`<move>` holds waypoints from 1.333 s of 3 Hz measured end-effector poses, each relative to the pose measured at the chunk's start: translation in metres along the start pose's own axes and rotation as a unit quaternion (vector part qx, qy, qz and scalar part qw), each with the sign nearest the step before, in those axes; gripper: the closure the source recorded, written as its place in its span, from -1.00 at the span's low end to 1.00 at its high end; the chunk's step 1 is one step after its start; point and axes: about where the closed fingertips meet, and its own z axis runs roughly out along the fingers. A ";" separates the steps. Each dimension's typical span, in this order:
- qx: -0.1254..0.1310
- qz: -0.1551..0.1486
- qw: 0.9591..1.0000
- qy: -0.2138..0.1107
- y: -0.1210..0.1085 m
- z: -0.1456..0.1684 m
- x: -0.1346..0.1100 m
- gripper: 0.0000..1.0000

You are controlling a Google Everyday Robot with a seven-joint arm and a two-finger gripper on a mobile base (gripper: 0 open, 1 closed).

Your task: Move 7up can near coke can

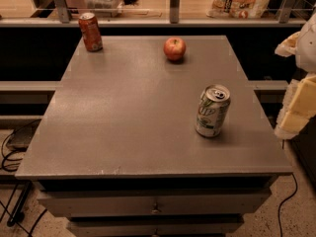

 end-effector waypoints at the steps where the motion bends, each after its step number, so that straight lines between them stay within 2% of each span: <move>1: 0.002 -0.001 1.000 0.000 0.000 -0.001 -0.001 -1.00; 2: -0.005 -0.017 0.998 -0.064 -0.008 0.015 -0.009 -1.00; 3: -0.011 -0.031 0.992 -0.119 -0.014 0.040 -0.025 -1.00; 4: -0.017 -0.023 0.988 -0.151 -0.019 0.070 -0.039 -1.00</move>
Offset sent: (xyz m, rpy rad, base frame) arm 0.0266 0.0127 -0.0194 0.2270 -0.0481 0.1292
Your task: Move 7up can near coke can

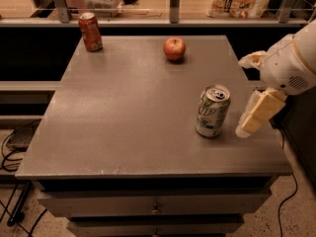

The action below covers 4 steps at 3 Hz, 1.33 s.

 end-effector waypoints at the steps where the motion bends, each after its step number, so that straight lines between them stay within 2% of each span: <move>1: -0.011 0.019 0.999 -0.026 -0.003 0.030 -0.005 -1.00; 2: -0.032 0.020 0.998 -0.047 0.003 0.054 -0.017 -0.63; 3: -0.050 0.016 0.997 -0.060 0.006 0.066 -0.029 -0.17; 4: -0.052 0.018 0.997 -0.062 -0.003 0.060 -0.041 0.30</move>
Offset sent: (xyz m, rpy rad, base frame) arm 0.0204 0.0623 -0.0593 0.1618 0.0892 0.0463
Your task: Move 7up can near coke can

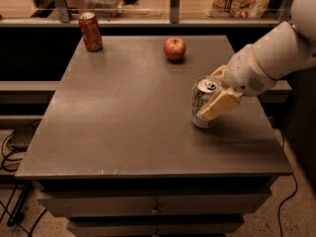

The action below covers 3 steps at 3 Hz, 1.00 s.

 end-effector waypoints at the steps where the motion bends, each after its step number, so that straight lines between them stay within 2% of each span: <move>1: 0.029 -0.015 0.999 0.013 -0.024 -0.029 -0.029 0.77; 2: 0.033 -0.019 0.999 0.009 -0.026 -0.032 -0.035 1.00; 3: 0.033 -0.019 0.999 0.009 -0.026 -0.032 -0.035 1.00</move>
Offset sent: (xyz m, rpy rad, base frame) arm 0.0160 0.0023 0.0352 -0.0298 -0.0453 -0.0112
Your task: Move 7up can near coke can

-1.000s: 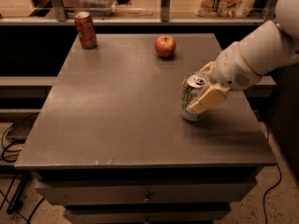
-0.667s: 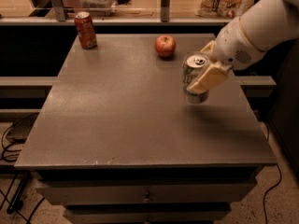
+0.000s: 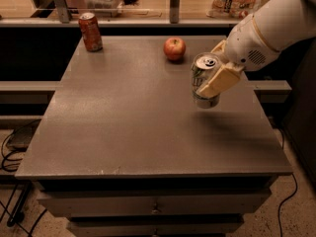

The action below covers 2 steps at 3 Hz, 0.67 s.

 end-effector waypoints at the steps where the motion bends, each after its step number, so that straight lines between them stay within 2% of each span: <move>1: 0.004 0.035 0.999 -0.017 0.001 0.025 -0.019 1.00; 2: 0.018 0.052 0.997 -0.046 -0.011 0.051 -0.055 1.00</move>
Offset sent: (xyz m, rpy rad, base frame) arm 0.0557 0.1150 -0.0061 0.1957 -0.0125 -0.1285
